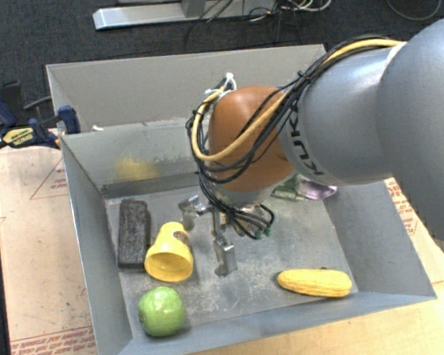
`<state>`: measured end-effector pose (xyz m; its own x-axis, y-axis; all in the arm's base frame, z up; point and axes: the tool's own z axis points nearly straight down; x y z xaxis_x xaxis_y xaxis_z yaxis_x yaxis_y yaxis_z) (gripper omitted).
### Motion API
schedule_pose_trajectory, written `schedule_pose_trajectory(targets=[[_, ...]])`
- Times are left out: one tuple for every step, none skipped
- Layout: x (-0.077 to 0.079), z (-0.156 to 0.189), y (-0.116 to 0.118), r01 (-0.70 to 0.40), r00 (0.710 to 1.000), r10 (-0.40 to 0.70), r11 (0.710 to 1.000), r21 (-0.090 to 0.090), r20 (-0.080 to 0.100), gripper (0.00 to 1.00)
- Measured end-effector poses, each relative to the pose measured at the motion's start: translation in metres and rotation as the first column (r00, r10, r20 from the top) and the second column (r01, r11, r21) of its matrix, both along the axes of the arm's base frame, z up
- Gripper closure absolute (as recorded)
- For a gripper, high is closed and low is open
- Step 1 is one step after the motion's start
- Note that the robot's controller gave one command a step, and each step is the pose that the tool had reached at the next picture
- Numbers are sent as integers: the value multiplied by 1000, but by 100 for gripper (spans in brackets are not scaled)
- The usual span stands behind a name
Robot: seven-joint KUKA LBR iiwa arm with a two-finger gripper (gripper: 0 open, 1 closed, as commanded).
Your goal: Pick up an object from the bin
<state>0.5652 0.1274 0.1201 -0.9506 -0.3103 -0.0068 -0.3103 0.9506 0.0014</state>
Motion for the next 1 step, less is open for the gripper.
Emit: schedule_pose_trajectory(targets=[[6, 37, 0, -101, 995, 101, 995, 3, -13, 0]])
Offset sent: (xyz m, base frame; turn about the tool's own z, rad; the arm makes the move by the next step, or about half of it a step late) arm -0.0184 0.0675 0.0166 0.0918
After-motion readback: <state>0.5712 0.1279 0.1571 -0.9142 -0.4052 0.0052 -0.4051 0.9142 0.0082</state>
